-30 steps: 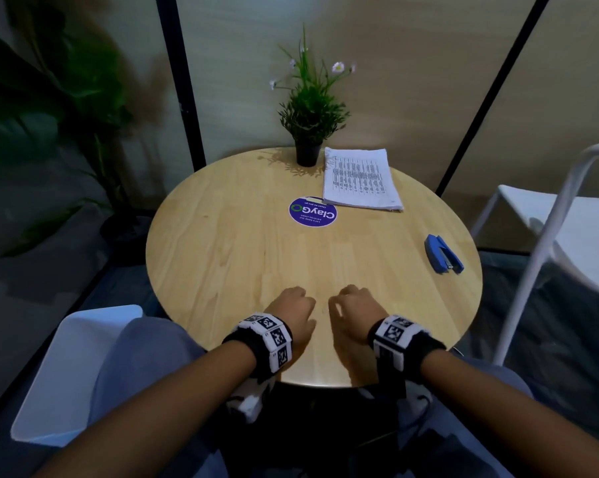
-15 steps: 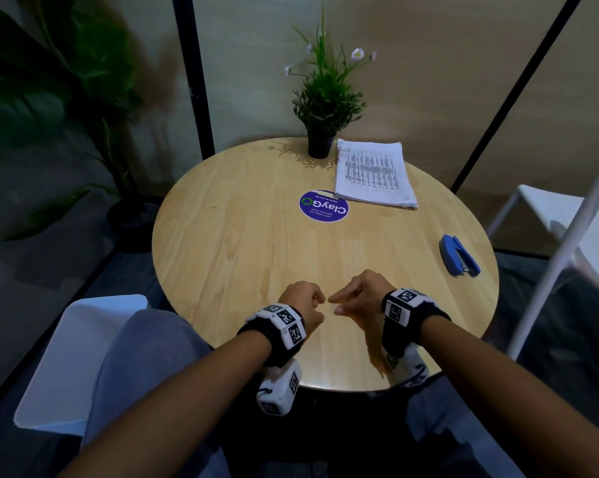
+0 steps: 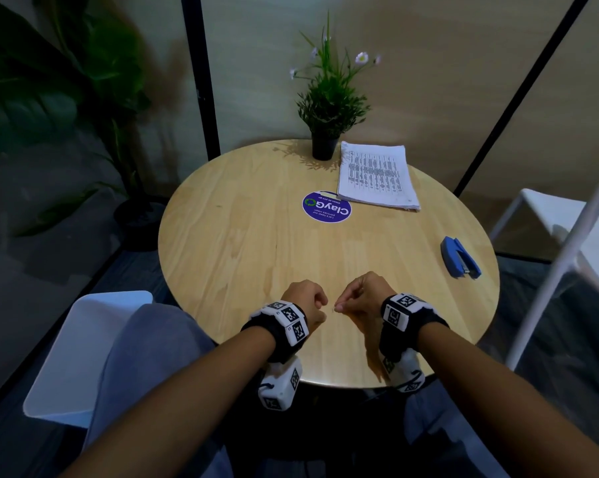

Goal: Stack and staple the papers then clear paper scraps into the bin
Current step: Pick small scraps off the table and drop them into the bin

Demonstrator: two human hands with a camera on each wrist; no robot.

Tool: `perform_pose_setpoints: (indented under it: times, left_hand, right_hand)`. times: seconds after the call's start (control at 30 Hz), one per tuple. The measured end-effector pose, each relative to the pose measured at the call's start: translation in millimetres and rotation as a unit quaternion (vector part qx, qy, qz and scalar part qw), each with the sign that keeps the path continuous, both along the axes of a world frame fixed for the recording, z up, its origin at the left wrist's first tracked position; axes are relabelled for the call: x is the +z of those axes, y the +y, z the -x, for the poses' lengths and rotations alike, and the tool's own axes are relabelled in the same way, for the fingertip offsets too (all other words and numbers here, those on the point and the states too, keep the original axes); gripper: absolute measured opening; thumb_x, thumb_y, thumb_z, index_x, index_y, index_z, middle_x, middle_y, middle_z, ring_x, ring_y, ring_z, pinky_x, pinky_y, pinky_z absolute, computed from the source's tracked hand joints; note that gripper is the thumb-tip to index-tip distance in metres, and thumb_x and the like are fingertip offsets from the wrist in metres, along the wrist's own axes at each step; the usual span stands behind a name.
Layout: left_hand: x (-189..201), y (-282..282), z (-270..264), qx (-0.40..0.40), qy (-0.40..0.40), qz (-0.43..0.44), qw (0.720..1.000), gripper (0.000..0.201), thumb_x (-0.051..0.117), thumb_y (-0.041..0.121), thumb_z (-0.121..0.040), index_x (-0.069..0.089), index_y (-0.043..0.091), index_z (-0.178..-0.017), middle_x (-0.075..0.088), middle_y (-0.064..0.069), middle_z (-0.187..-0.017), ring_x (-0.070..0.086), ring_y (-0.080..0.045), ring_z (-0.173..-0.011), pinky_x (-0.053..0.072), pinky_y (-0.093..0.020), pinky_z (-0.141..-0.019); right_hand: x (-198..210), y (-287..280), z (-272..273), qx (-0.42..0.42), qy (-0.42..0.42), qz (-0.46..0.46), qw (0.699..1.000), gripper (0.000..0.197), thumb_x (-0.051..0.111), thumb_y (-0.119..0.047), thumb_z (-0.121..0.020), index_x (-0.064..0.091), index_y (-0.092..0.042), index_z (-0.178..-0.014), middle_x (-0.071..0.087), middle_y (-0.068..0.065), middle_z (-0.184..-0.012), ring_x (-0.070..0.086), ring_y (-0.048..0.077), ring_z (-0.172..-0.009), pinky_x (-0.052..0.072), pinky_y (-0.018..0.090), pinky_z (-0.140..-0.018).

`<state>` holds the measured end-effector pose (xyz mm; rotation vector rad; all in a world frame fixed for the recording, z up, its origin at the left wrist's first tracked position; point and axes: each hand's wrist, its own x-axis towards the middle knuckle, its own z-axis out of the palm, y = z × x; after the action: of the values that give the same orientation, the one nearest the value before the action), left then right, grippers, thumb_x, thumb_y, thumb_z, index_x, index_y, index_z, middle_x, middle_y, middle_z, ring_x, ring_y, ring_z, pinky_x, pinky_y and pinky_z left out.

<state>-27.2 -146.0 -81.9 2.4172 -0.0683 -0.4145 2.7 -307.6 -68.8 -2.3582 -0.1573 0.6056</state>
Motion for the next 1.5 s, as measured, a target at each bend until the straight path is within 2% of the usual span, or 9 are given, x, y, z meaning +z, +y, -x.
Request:
perform_pose_setpoints:
  times: [0.13,0.3,0.43,0.73,0.9,1.07,1.2,1.4,1.5]
  left_hand:
    - [4,-1,2,0.000,0.002,-0.013,1.000,0.031,0.070,0.012,-0.080,0.067,0.010,-0.111,0.068,-0.006,-0.106,0.063,-0.020,-0.097,0.046,-0.022,-0.080]
    - [9,-5,2,-0.008,0.002,-0.039,0.999,0.029,0.070,0.013,-0.081,0.067,0.011,-0.109,0.068,-0.006,-0.107,0.064,-0.021,-0.099,0.045,-0.022,-0.080]
    - [12,-7,-2,-0.036,0.004,-0.068,0.997,0.028,0.070,0.014,-0.082,0.068,0.011,-0.109,0.069,-0.007,-0.109,0.064,-0.024,-0.100,0.046,-0.025,-0.081]
    - [13,-15,-13,-0.059,-0.006,-0.053,0.997,0.023,0.074,0.014,-0.079,0.072,0.010,-0.102,0.072,-0.007,-0.105,0.066,-0.021,-0.098,0.050,-0.024,-0.084]
    - [12,-25,-11,-0.061,-0.011,-0.026,0.998,0.018,0.066,0.007,-0.084,0.074,0.009,-0.100,0.072,-0.009,-0.103,0.067,-0.022,-0.098,0.045,-0.019,-0.080]
    - [13,-18,-6,0.034,-0.032,0.011,0.999,0.018,0.072,0.010,-0.076,0.072,0.012,-0.094,0.068,-0.004,-0.089,0.063,-0.017,-0.083,0.047,-0.022,-0.070]
    - [10,-19,-1,-0.007,-0.002,-0.044,0.999,0.028,0.078,0.022,-0.073,0.071,0.010,-0.098,0.070,-0.006,-0.099,0.066,-0.021,-0.093,0.050,-0.025,-0.077]
    - [8,-31,-1,-0.005,-0.003,-0.048,0.999,0.017,0.075,0.019,-0.078,0.074,0.010,-0.093,0.073,-0.008,-0.099,0.066,-0.021,-0.095,0.045,-0.021,-0.075]
    - [9,-31,-4,-0.016,-0.004,-0.051,0.999,0.013,0.072,0.016,-0.081,0.076,0.011,-0.091,0.074,-0.008,-0.098,0.067,-0.021,-0.094,0.044,-0.020,-0.076]
  right_hand:
    - [-3,5,7,0.001,-0.029,0.042,0.999,0.016,0.073,-0.016,-0.080,0.067,-0.021,-0.066,0.064,-0.006,-0.069,0.060,0.010,-0.073,0.047,0.016,-0.065]
    - [-6,9,16,0.038,-0.079,0.104,0.991,0.009,0.062,-0.015,-0.087,0.070,-0.011,-0.088,0.062,-0.003,-0.083,0.058,0.014,-0.083,0.045,0.022,-0.079]
    - [-5,4,15,0.037,-0.082,0.118,0.989,0.011,0.058,-0.013,-0.088,0.068,-0.009,-0.092,0.071,0.005,-0.096,0.063,0.019,-0.093,0.047,0.026,-0.088]
    - [-2,-24,10,-0.011,-0.059,0.067,0.996,0.013,0.066,-0.016,-0.084,0.063,-0.021,-0.073,0.066,-0.002,-0.081,0.059,0.011,-0.079,0.043,0.015,-0.067]
    - [-5,-28,12,-0.028,-0.054,0.041,0.997,0.015,0.066,-0.017,-0.085,0.064,-0.022,-0.071,0.066,-0.002,-0.079,0.058,0.009,-0.075,0.042,0.011,-0.062]
    - [-5,-30,14,-0.039,-0.048,0.032,0.998,0.017,0.067,-0.018,-0.085,0.063,-0.023,-0.069,0.065,-0.003,-0.076,0.056,0.004,-0.068,0.041,0.011,-0.060]
    - [-5,-28,15,-0.046,-0.055,0.034,0.997,0.016,0.067,-0.017,-0.085,0.064,-0.022,-0.070,0.066,-0.002,-0.077,0.056,0.005,-0.070,0.041,0.011,-0.059]
    - [-6,-29,17,-0.053,-0.061,0.023,0.997,0.006,0.071,-0.015,-0.080,0.068,-0.020,-0.080,0.068,-0.001,-0.078,0.061,0.013,-0.077,0.042,0.014,-0.059]
    - [-2,-28,16,-0.023,-0.063,0.035,0.997,0.018,0.073,-0.017,-0.080,0.072,-0.021,-0.097,0.070,0.004,-0.091,0.061,0.015,-0.083,0.044,0.019,-0.068]
